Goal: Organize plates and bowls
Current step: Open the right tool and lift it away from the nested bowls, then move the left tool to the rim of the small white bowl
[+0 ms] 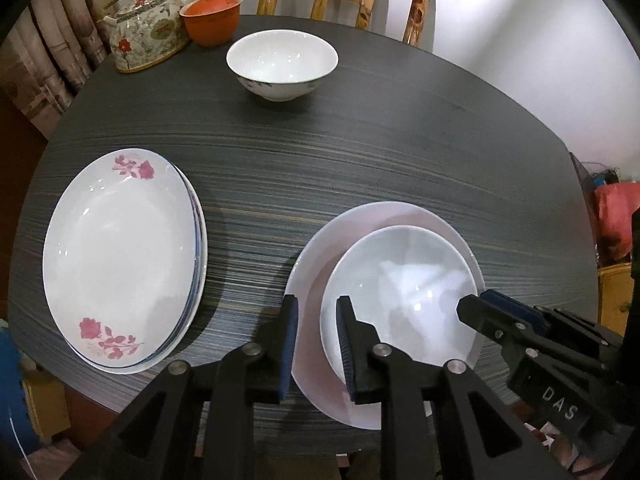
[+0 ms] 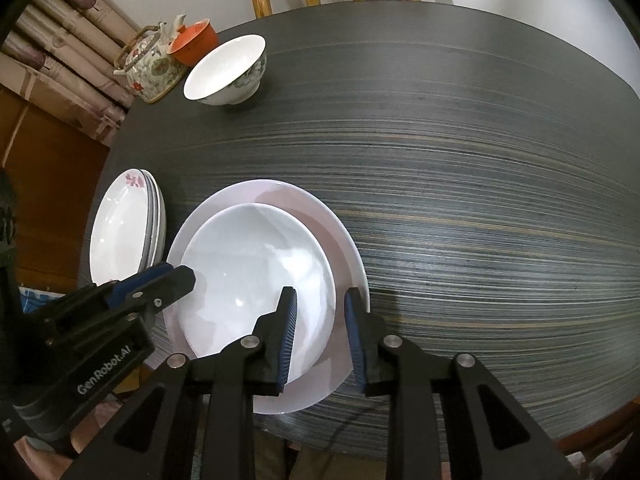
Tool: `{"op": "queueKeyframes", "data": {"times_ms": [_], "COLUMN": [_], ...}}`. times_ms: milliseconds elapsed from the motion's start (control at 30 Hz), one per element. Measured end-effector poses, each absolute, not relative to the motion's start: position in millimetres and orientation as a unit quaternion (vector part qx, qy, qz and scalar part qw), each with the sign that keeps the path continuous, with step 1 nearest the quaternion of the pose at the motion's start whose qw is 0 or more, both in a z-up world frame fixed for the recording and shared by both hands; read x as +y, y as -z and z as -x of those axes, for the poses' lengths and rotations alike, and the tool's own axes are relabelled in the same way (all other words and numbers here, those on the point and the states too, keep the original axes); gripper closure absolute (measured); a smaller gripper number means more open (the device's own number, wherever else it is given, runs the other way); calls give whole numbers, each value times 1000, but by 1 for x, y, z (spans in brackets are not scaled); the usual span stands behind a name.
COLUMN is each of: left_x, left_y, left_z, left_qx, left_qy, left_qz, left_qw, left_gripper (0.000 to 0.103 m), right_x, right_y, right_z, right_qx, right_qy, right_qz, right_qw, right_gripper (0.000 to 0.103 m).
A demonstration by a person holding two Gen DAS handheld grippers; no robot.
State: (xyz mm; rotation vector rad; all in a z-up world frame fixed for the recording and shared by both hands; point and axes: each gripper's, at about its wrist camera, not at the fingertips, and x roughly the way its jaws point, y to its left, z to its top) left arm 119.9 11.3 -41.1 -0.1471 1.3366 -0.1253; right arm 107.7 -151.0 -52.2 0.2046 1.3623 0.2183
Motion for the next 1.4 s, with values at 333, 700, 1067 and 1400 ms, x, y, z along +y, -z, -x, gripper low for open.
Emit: {"op": "queueKeyframes", "data": {"times_ms": [333,700,1067,1400], "left_x": [41,76,111,110], "left_y": [27,13,16,34], "left_z": [-132,-156,-211,-259], "left_qx": [607,595,598,605], "left_qy": [44,13,2,0], "left_qz": [80,91,141,170], "left_qw": [790,798,789,778], "left_gripper": [83,83,83,83], "right_x": [-159,-156,-144,-125], "right_y": [29,16,12,27], "right_z": [-117,-148,-211,-263], "right_qx": [613,610,614,625], "right_qy": [-111,-117,-144,-155], "right_qz": [-90,-65,-62,-75], "right_qw": [777,781,774,761], "right_gripper": [79,78,78,77]}}
